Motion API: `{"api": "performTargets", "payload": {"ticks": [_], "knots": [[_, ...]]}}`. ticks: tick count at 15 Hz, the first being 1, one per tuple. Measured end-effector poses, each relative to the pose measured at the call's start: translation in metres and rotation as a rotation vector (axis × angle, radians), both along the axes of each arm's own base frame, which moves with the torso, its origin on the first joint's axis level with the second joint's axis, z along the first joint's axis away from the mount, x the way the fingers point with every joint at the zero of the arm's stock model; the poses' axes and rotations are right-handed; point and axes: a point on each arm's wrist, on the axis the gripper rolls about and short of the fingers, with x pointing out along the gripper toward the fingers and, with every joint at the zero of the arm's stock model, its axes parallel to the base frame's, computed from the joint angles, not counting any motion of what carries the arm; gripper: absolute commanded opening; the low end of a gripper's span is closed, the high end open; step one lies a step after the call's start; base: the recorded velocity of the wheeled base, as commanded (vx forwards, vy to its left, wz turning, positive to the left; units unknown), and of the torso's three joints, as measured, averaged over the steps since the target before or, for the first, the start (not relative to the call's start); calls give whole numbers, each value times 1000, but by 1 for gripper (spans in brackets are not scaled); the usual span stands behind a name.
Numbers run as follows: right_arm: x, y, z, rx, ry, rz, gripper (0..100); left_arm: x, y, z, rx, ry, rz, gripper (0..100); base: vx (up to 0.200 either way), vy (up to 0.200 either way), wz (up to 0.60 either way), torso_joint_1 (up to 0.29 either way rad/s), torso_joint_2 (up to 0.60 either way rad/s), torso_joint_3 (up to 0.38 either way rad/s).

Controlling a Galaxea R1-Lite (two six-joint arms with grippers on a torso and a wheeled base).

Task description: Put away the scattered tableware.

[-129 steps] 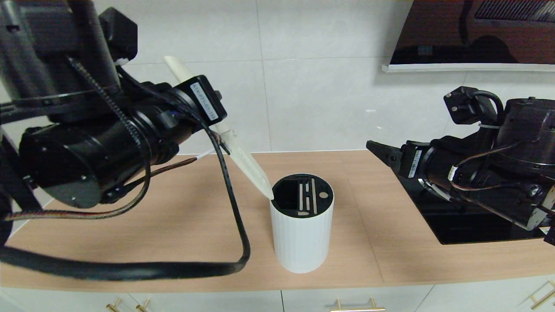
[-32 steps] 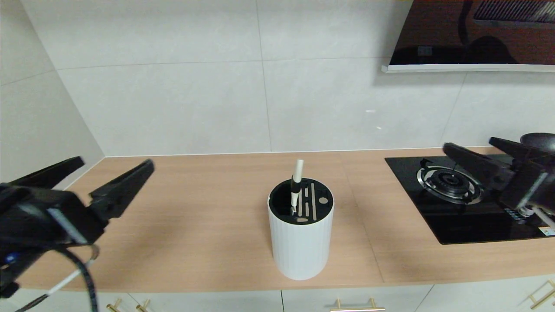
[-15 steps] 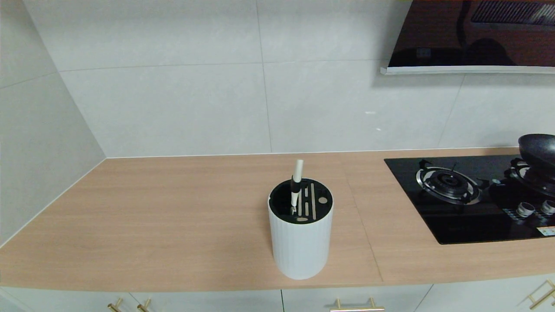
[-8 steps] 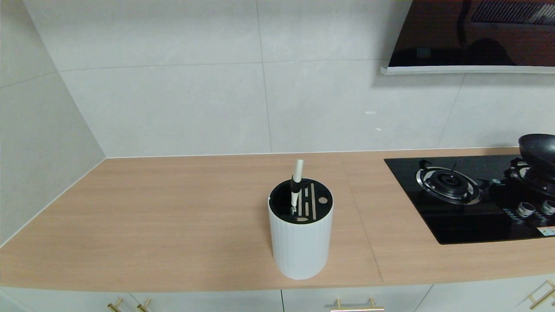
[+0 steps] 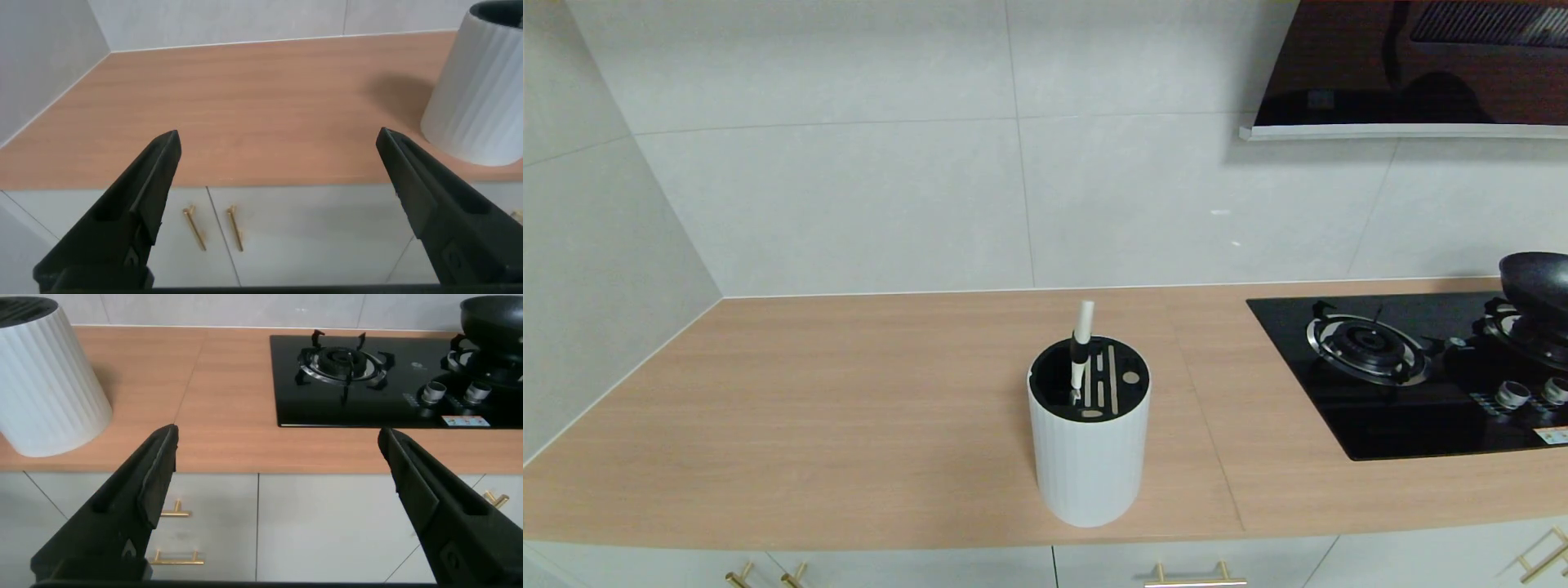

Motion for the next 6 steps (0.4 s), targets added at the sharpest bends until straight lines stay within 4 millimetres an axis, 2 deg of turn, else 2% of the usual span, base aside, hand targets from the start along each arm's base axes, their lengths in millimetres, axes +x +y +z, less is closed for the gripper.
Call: {"api": "performTargets", "payload": {"ticks": [6], "knots": [[0, 0, 0, 2, 0, 0, 100, 0, 0, -1, -26, 6, -17, 100, 0, 0, 0, 0, 0, 0]]}}
